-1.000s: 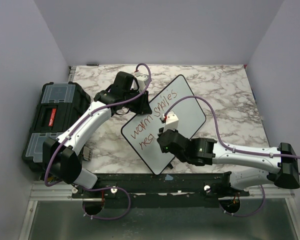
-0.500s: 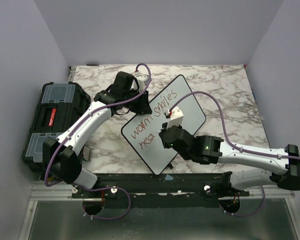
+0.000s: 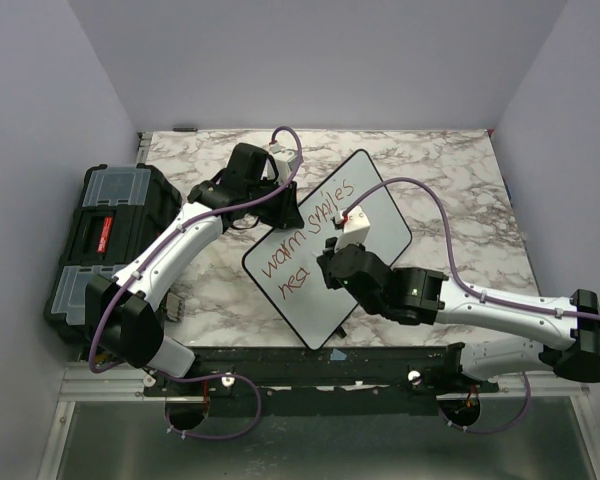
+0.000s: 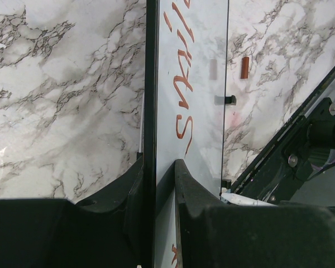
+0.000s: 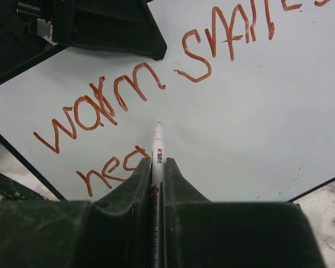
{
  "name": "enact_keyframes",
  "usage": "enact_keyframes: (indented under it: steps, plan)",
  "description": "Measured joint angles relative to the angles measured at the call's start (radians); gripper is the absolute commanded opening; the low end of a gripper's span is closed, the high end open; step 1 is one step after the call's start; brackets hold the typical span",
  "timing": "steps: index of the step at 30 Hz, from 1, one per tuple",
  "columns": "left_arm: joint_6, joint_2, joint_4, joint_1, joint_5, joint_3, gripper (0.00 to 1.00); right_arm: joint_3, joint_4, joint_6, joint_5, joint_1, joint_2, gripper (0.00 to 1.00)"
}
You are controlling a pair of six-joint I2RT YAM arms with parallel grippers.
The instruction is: Write a sentence on the whiteboard
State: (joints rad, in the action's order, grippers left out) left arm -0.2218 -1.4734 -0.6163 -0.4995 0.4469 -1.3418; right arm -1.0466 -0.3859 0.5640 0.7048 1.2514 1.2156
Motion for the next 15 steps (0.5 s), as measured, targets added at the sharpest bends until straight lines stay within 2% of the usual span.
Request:
enact_keyframes:
  steps: [15]
  plan:
    - [0.000, 0.015, -0.014, -0.005, 0.000, 0.000, 0.00, -0.001, 0.057, -0.024, -0.071, -0.035, 0.055, 0.01]
